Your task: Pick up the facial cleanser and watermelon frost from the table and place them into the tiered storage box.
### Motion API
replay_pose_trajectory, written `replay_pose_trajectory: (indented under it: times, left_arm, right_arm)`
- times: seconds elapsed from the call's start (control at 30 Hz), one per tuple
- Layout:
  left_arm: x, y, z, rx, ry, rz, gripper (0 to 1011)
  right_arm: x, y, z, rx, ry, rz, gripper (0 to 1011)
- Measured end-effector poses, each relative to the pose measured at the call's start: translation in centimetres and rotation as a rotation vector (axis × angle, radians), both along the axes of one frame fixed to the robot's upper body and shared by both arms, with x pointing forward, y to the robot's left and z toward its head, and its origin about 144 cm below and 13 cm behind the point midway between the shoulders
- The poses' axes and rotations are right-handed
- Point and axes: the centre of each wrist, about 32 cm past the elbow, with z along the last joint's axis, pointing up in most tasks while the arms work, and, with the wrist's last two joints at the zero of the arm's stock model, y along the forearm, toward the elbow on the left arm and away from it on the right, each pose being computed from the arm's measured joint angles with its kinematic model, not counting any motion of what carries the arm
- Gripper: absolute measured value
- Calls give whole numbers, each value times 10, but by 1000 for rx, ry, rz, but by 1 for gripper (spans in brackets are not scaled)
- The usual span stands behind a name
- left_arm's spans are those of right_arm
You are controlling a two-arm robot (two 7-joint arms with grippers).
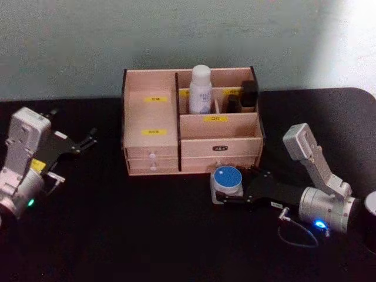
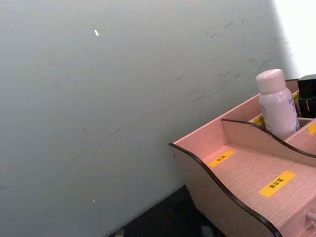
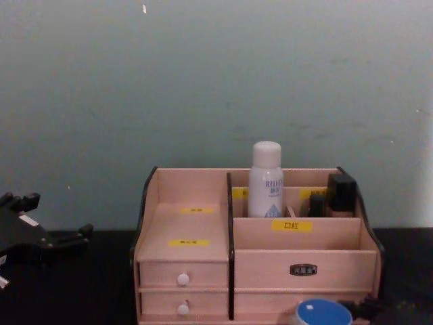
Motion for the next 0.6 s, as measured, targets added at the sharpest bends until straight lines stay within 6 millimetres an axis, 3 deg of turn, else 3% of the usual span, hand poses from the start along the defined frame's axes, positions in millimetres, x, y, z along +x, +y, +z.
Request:
replay_pose_trajectory:
  times: [0.6]
  left_arm:
    - [0, 0, 0, 0, 0, 0, 1001]
  right_arm:
    - [1, 0, 1, 12, 6, -8, 1000]
